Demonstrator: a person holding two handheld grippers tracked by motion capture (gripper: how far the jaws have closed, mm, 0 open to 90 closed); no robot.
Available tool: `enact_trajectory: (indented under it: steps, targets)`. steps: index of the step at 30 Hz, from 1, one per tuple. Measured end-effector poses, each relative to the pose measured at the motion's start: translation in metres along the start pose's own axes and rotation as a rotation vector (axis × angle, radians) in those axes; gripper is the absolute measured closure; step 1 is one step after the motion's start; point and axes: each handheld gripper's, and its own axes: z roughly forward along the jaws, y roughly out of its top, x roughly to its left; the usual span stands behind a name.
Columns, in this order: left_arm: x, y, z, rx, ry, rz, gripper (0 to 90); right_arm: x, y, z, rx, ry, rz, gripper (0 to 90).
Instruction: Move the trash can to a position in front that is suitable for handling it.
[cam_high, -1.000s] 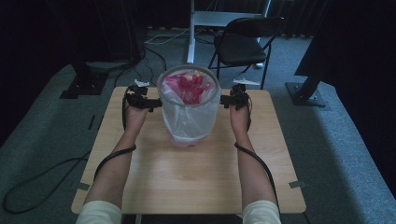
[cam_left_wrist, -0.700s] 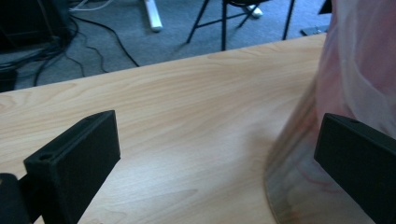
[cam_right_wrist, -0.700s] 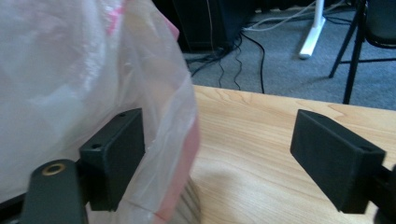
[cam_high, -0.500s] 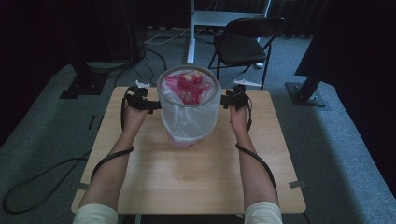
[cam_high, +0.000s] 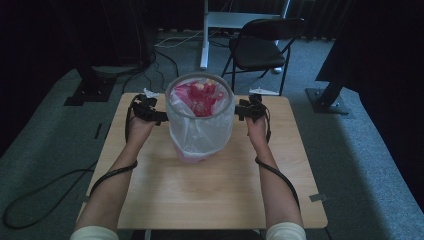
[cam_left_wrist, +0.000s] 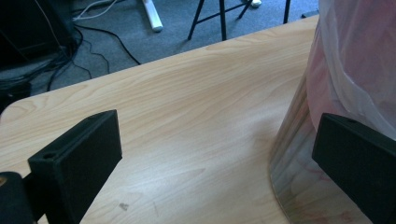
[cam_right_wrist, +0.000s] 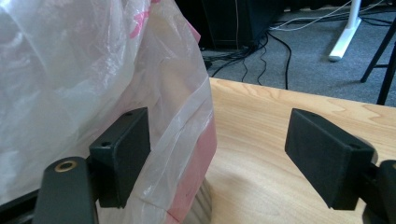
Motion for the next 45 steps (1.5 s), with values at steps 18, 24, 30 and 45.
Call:
enact_trajectory:
  steps: [18, 24, 30, 45]
  targets:
    - [-0.01, -0.03, -0.035, -0.039, 0.01, 0.033, 2.3, 0.03, -0.023, -0.025, -0.006, 0.031, -0.042, 21.8]
    - [-0.013, -0.039, -0.044, -0.046, -0.003, 0.033, 2.2, 0.035, -0.03, -0.032, -0.016, 0.038, -0.042, 21.9]
    - [-0.014, -0.048, -0.054, -0.048, -0.027, 0.022, 2.2, 0.044, -0.043, -0.042, -0.044, 0.058, -0.037, 21.6]
    - [-0.005, -0.054, -0.036, -0.053, -0.044, -0.088, 0.1, 0.039, -0.035, -0.033, 0.013, -0.011, -0.011, 15.3]
